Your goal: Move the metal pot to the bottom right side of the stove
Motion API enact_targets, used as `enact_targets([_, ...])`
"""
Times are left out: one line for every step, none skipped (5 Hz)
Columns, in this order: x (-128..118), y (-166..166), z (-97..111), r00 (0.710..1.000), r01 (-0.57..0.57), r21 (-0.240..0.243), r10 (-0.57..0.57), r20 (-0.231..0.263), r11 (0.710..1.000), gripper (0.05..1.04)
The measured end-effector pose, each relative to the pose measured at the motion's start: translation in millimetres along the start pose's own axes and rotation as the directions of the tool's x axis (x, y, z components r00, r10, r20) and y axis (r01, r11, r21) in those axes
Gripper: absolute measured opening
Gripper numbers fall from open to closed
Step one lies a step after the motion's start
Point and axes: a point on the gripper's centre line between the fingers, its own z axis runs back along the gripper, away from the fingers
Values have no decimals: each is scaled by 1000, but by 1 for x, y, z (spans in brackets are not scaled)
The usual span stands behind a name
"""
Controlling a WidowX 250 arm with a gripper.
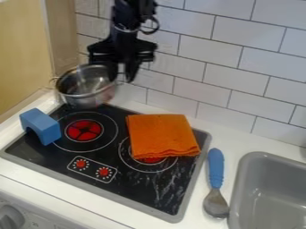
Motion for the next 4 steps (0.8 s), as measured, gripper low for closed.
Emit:
enact_targets([-12, -4, 23, 999, 24, -31, -22, 42, 999, 322])
enact_targets([-31, -8, 40, 996, 65, -54, -61, 72, 996, 322])
enact_targets([-55, -9, 47, 992, 113, -63, -108, 70, 992, 322])
enact_targets([-77, -18, 54, 983, 169, -80, -162, 81, 982, 319])
